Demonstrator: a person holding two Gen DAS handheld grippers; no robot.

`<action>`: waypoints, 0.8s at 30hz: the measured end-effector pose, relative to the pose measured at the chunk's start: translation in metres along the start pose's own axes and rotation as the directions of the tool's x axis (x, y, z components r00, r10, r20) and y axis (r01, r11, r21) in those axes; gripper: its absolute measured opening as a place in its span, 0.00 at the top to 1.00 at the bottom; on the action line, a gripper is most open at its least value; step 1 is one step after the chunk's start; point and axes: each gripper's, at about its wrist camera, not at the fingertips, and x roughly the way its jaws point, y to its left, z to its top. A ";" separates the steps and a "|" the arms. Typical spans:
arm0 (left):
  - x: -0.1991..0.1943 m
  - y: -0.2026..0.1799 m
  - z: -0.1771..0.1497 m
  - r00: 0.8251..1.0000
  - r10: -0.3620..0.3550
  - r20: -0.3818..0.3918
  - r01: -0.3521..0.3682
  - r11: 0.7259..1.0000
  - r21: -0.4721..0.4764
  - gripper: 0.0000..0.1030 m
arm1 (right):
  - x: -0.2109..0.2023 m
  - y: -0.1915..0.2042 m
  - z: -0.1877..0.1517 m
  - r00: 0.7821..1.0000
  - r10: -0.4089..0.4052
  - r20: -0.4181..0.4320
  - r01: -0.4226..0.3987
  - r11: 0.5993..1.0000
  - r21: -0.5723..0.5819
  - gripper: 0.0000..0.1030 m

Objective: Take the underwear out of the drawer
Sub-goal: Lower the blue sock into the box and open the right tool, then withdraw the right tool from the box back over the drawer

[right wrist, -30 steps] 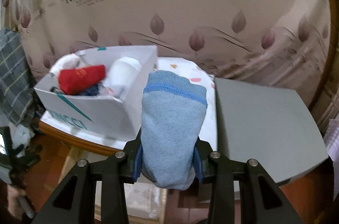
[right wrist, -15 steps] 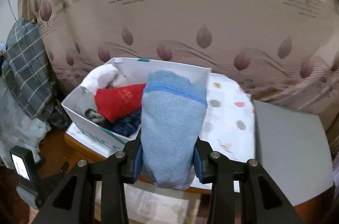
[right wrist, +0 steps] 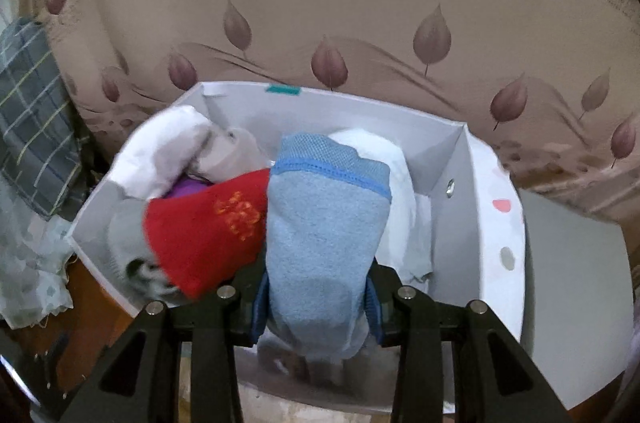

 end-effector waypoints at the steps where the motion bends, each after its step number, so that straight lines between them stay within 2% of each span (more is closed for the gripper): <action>1: 0.000 0.000 0.000 1.000 -0.003 0.000 0.003 1.000 0.002 0.11 | 0.005 0.000 -0.001 1.000 0.000 -0.010 0.000 1.000 0.004 0.62; 6: 0.001 -0.002 0.001 1.000 -0.004 -0.002 0.004 1.000 0.018 0.11 | 0.021 0.004 -0.008 0.999 -0.025 -0.023 0.025 0.999 0.021 0.57; 10: 0.000 -0.006 0.001 1.000 -0.012 0.002 0.012 0.999 0.032 0.11 | 0.019 0.007 -0.012 0.998 -0.066 0.013 0.066 0.998 0.001 0.38; 12: -0.001 -0.008 0.001 1.000 -0.011 0.011 0.011 0.999 0.034 0.11 | 0.012 0.009 -0.013 0.997 -0.064 0.048 0.065 0.998 -0.014 0.36; 15: -0.002 -0.010 -0.002 1.000 -0.021 0.007 0.021 0.999 0.037 0.11 | -0.005 0.008 -0.015 0.993 -0.076 0.087 0.078 0.997 -0.019 0.23; 19: -0.004 -0.017 -0.007 1.000 -0.014 0.015 0.013 0.997 0.073 0.11 | -0.039 0.008 -0.024 0.986 -0.077 0.150 0.084 0.996 -0.042 0.22; 24: -0.008 -0.029 -0.009 0.999 -0.028 0.026 0.026 0.994 0.105 0.11 | -0.083 0.003 -0.052 0.980 -0.027 0.198 0.034 0.999 -0.036 0.22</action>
